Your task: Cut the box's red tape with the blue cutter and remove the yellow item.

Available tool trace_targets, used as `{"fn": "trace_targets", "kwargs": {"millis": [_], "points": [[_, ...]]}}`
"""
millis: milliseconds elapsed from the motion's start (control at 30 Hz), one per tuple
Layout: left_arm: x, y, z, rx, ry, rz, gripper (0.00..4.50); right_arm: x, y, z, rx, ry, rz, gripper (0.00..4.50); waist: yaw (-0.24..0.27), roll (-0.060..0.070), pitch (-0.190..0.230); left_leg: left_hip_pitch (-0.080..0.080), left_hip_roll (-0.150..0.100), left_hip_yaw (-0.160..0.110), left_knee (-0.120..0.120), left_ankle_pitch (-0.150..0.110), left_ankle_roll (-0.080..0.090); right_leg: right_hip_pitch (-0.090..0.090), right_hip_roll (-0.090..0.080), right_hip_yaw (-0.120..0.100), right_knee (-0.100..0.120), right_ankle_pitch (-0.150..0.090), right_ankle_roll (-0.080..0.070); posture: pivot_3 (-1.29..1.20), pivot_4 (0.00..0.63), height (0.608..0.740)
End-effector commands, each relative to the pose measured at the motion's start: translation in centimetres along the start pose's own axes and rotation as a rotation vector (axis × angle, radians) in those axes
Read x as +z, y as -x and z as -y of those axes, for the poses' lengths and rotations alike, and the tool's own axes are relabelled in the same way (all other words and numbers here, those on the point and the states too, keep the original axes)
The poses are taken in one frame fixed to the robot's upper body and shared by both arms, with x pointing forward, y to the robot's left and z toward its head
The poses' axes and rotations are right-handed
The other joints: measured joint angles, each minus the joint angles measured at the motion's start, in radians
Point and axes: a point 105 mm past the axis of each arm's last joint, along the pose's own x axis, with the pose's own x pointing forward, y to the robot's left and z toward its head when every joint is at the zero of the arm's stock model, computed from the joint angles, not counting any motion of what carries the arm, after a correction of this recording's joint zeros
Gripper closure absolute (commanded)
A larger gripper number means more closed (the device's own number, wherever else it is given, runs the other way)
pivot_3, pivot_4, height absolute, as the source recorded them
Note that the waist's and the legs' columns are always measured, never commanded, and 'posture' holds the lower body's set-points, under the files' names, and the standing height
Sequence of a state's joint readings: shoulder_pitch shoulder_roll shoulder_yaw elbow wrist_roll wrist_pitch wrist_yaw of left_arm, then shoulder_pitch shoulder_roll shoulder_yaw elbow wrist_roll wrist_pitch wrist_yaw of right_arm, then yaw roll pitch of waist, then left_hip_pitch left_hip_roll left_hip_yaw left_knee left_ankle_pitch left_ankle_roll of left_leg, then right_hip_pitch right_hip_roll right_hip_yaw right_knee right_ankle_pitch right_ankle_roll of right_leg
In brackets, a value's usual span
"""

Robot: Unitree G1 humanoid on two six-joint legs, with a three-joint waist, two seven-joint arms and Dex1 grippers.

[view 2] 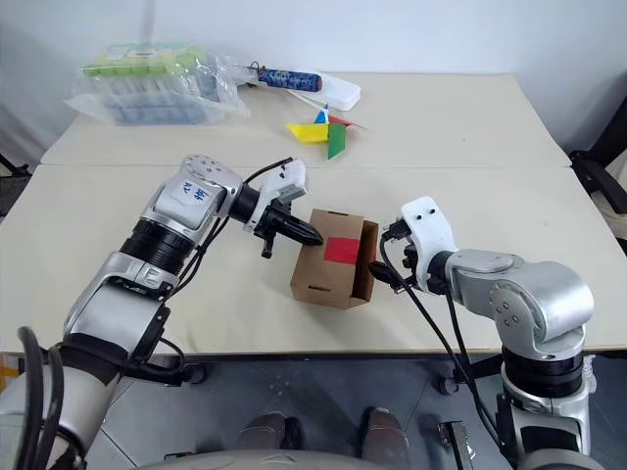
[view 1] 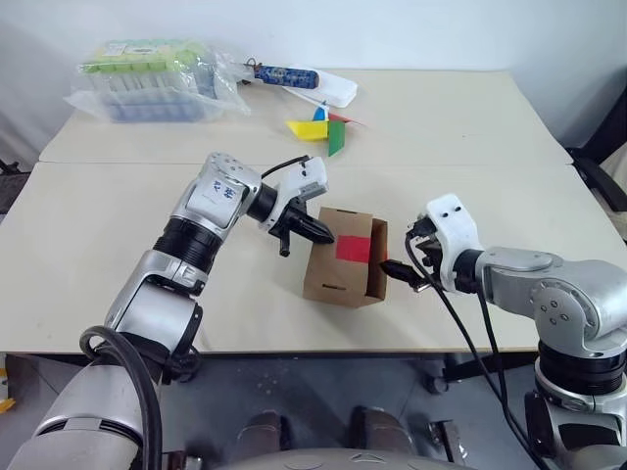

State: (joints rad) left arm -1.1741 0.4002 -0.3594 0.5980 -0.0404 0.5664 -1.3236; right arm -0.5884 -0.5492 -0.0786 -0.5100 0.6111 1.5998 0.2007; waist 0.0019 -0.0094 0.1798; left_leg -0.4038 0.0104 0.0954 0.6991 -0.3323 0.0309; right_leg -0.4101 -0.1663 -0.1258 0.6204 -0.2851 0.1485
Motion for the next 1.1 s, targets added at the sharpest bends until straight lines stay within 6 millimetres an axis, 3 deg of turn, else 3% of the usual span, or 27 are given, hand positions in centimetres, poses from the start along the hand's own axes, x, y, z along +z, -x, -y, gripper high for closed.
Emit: {"fn": "trace_targets", "kwargs": {"millis": [33, 167, 367, 467, 633, 1100], "points": [[-1.1, -0.5, 0.4, -0.012, 0.022, -0.034, 4.50, -0.7, 0.0, 0.1, -0.008, 0.012, -0.039, 0.02, 0.000, 0.000, 0.000, 0.000, 0.000, 0.000, 0.000, 0.000, 0.000, 0.000, 0.000, 0.000, 0.000, 0.000, 0.000, 0.00, 0.150, 0.740], [-1.3, -0.6, 0.5, -0.013, 0.024, -0.042, 4.50, -0.9, -0.2, -0.2, 0.004, 0.025, -0.056, 0.02, 0.000, 0.000, 0.000, 0.000, 0.000, 0.000, 0.000, 0.000, 0.000, 0.000, 0.000, 0.000, 0.000, 0.000, 0.000, 0.00, 0.150, 0.740], [-1.7, -0.6, 0.6, -0.010, 0.032, -0.049, 4.50, -2.9, -0.7, 0.2, 0.006, 0.064, -0.174, 0.02, -0.001, 0.000, 0.000, 0.000, 0.000, 0.000, 0.000, 0.000, 0.000, 0.000, 0.000, 0.000, 0.000, 0.000, 0.000, 0.00, 0.150, 0.740], [-1.7, -0.5, 0.7, -0.006, 0.039, -0.047, 4.50, -3.5, -0.5, -1.0, 0.113, 0.093, -0.165, 0.02, 0.000, 0.000, 0.000, 0.000, 0.000, 0.000, 0.000, 0.000, 0.000, 0.000, 0.000, 0.000, -0.001, 0.000, 0.000, 0.00, 0.150, 0.740], [-1.7, -0.5, 0.7, -0.001, 0.048, -0.044, 4.50, -4.5, -0.6, 0.2, 0.133, 0.081, -0.172, 0.02, 0.000, -0.001, 0.000, 0.000, 0.000, 0.000, 0.000, 0.000, 0.000, 0.001, 0.000, 0.000, -0.001, 0.000, 0.000, 0.00, 0.150, 0.740], [-1.7, -0.5, 1.1, -0.003, 0.065, -0.038, 4.50, -3.0, -1.2, -0.6, 0.381, -0.392, -0.041, 0.02, -0.003, -0.004, -0.002, 0.002, 0.001, -0.001, 0.001, 0.000, 0.000, 0.002, 0.000, 0.001, 0.000, 0.000, 0.000, 0.00, 0.150, 0.740]]}}
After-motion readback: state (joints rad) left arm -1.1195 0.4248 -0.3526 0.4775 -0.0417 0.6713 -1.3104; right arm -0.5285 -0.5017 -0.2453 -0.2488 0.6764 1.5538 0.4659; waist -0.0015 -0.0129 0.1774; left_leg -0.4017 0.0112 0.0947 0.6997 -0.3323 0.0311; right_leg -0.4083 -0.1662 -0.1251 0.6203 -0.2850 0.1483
